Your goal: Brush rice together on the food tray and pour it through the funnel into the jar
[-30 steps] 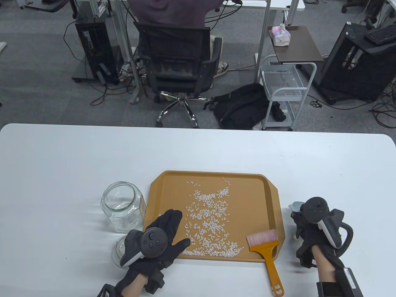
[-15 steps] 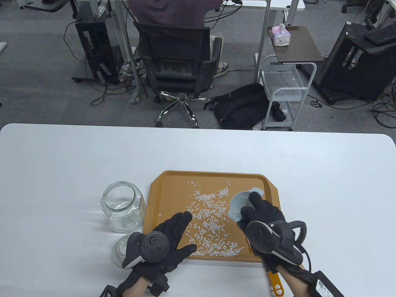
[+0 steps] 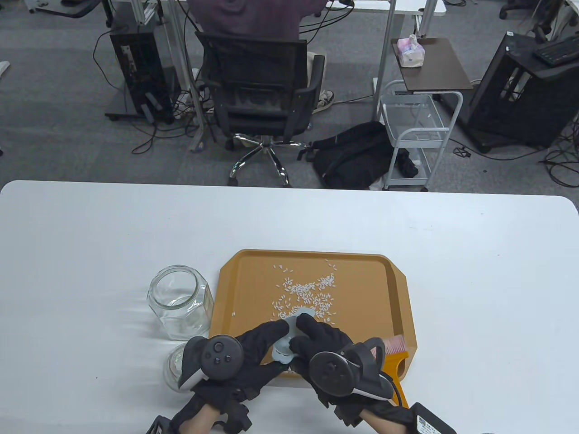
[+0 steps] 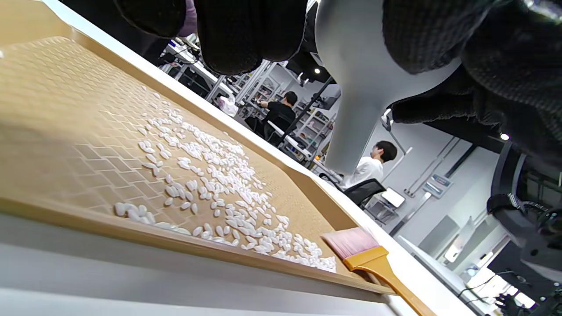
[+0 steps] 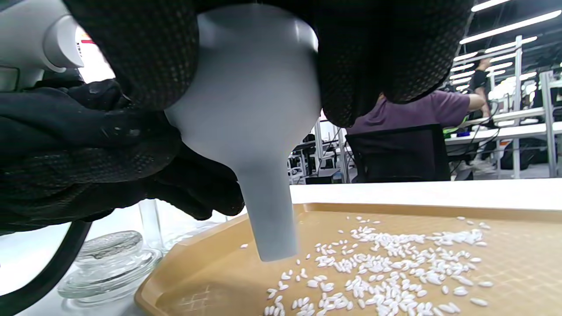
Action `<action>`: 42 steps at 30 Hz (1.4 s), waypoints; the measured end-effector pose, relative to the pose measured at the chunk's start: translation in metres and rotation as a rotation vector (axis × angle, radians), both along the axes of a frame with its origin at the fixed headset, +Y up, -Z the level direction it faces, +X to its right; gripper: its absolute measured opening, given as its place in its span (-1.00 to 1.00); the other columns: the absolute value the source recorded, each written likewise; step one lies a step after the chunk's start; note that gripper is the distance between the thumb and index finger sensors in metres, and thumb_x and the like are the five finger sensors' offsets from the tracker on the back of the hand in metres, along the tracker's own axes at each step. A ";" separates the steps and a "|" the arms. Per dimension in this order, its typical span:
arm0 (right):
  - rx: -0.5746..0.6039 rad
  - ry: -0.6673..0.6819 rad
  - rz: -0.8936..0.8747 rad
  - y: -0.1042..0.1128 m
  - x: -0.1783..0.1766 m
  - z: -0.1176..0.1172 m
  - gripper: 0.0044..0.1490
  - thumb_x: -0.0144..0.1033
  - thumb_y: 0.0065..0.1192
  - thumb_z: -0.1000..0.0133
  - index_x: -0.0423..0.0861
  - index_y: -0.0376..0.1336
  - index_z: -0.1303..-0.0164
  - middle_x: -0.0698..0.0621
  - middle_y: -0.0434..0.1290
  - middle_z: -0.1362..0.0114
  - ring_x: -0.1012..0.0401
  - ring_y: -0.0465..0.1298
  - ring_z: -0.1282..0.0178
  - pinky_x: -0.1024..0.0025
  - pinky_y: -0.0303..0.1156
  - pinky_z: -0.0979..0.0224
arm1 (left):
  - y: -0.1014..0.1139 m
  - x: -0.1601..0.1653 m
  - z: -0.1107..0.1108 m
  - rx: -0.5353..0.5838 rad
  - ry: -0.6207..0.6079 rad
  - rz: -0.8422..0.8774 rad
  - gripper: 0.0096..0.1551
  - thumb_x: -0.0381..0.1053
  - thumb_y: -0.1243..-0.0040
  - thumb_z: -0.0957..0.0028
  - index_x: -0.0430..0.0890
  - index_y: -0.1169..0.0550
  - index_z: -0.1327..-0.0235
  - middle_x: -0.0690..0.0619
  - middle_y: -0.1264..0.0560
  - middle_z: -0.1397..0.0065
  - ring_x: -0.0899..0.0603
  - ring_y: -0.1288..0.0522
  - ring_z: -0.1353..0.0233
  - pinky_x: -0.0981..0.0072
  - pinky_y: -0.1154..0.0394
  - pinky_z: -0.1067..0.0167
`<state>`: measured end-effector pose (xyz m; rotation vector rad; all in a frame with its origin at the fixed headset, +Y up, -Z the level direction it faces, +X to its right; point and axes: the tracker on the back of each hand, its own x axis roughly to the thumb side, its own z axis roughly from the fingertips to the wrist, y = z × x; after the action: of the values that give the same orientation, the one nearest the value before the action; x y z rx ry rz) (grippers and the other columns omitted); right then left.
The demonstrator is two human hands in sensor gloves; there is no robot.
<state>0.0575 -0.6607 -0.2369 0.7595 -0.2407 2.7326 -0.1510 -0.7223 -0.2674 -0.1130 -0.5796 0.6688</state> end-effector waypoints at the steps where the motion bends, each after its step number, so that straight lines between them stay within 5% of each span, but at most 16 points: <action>1: -0.003 0.007 -0.017 -0.001 0.002 0.001 -0.40 -0.05 0.37 0.03 -0.06 0.40 -0.18 -0.25 0.26 -0.57 -0.23 0.51 -0.34 -0.17 0.46 -0.35 | 0.000 0.001 0.001 0.004 -0.011 0.000 -0.24 0.28 -0.25 -0.02 0.27 -0.23 -0.48 -0.09 -0.29 -0.65 -0.26 -0.40 -0.55 -0.34 -0.24 -0.46; 4: -0.018 0.020 -0.076 -0.004 0.009 0.002 -0.33 -0.04 0.35 0.02 -0.08 0.35 -0.26 -0.26 0.21 -0.59 -0.24 0.49 -0.35 -0.18 0.44 -0.36 | 0.002 0.005 0.004 0.050 -0.016 0.001 -0.38 0.27 -0.27 0.00 0.25 -0.37 -0.33 -0.04 -0.33 -0.63 -0.23 -0.37 -0.60 -0.37 -0.17 -0.50; 9: 0.044 -0.080 -0.168 -0.004 0.032 0.004 0.07 0.16 0.35 0.07 -0.15 0.08 -0.55 -0.31 0.13 -0.60 -0.16 0.54 -0.26 -0.14 0.48 -0.26 | 0.003 0.007 0.006 0.062 -0.026 -0.002 -0.48 0.28 -0.24 0.01 0.28 -0.45 -0.24 -0.07 -0.36 -0.63 -0.23 -0.36 -0.61 -0.40 -0.13 -0.50; 14: 0.123 -0.244 -0.200 -0.006 0.074 0.003 0.06 0.20 0.30 0.04 -0.16 0.10 -0.54 -0.31 0.17 -0.58 -0.13 0.56 -0.21 -0.12 0.49 -0.21 | 0.005 0.005 0.005 0.093 0.008 -0.033 -0.47 0.28 -0.20 -0.01 0.26 -0.43 -0.27 -0.07 -0.34 -0.64 -0.25 -0.34 -0.62 -0.42 -0.11 -0.51; 23: 0.058 -0.395 -0.132 -0.059 0.120 -0.012 0.06 0.20 0.30 0.04 -0.16 0.09 -0.55 -0.32 0.16 -0.58 -0.12 0.56 -0.21 -0.12 0.49 -0.21 | 0.033 0.003 0.004 0.186 0.091 0.014 -0.45 0.28 -0.10 -0.05 0.24 -0.40 -0.32 -0.09 -0.32 -0.65 -0.26 -0.32 -0.63 -0.42 -0.09 -0.51; 25: -0.012 -0.388 -0.093 -0.067 0.122 -0.013 0.06 0.19 0.30 0.04 -0.16 0.08 -0.55 -0.32 0.14 -0.59 -0.13 0.55 -0.22 -0.13 0.49 -0.22 | 0.047 -0.007 0.003 0.224 0.151 0.005 -0.46 0.29 -0.11 -0.03 0.25 -0.42 -0.31 -0.12 -0.34 -0.64 -0.27 -0.33 -0.62 -0.44 -0.09 -0.50; 33: 0.002 -0.361 -0.074 -0.068 0.120 -0.008 0.07 0.20 0.29 0.04 -0.16 0.08 -0.55 -0.33 0.14 -0.58 -0.13 0.55 -0.21 -0.13 0.49 -0.22 | 0.100 -0.082 -0.001 0.280 0.400 0.094 -0.44 0.32 -0.06 -0.05 0.22 -0.42 -0.32 -0.13 -0.34 -0.63 -0.28 -0.33 -0.61 -0.44 -0.09 -0.50; 42: -0.015 -0.310 -0.064 -0.070 0.111 -0.002 0.13 0.22 0.26 0.03 -0.17 -0.02 -0.60 -0.34 0.11 -0.59 -0.13 0.55 -0.22 -0.12 0.49 -0.22 | 0.106 -0.148 -0.025 0.131 0.713 -0.228 -0.43 0.33 -0.09 -0.05 0.17 -0.44 -0.31 -0.18 -0.33 -0.63 -0.32 -0.32 -0.59 -0.43 -0.10 -0.49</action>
<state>0.1687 -0.7312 -0.2392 0.3147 -0.3045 2.7764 -0.2988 -0.6159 -0.2929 0.1784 0.0791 0.4051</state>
